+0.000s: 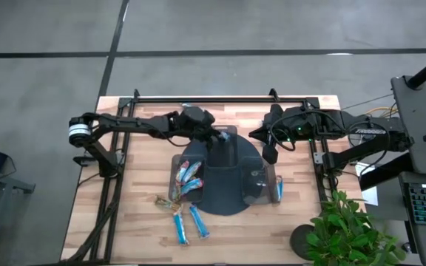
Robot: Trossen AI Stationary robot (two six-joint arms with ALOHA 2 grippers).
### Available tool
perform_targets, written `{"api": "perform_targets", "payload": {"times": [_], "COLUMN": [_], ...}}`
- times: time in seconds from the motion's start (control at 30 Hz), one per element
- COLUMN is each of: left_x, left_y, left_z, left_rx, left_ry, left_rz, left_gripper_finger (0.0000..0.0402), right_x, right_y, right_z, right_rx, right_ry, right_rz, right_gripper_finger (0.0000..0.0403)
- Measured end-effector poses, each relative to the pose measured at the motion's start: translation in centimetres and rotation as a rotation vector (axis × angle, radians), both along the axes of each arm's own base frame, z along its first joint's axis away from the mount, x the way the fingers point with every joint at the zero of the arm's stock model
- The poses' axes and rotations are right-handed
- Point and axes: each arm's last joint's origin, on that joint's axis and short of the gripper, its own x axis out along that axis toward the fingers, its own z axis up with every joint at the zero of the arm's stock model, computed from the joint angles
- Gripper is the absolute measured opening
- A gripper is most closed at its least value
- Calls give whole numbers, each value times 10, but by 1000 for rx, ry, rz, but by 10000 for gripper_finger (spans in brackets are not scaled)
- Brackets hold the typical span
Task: Pick and place Granola Bars by type
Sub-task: Put the blue granola bar into the top black bin
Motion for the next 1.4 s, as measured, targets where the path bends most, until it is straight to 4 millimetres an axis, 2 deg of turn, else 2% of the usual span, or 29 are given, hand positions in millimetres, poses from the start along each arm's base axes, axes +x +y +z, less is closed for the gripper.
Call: {"api": "perform_targets", "payload": {"times": [0.37, 0.6, 0.73, 0.97, 1.03, 1.23, 1.4], "left_x": [5, 10, 13, 11, 8, -13, -37], "left_y": [2, 1, -4, -12, -15, -22, -27], "left_z": [16, 45, 69, 108, 118, 141, 155], "left_rx": [40, 34, 71, 176, 198, 236, 273], "left_ry": [-38, -96, -103, -47, -17, 34, -1], "left_rz": [-9, -59, -121, -208, -232, -274, -234], "left_gripper_finger": [211, 205, 167, 35, 10, 1, 0], "right_x": [0, 0, 0, 0, 0, -1, -4], "right_y": [0, 0, -1, -1, -2, -5, -8], "right_z": [0, 0, 0, 0, 0, 0, -4], "right_rx": [4, 1, -10, -13, -24, -31, -4], "right_ry": [-1, -1, -1, 0, 0, -1, 44], "right_rz": [-2, -7, -23, -27, -50, -120, -151], "right_gripper_finger": [9, 8, 9, 9, 9, 9, 9]}}
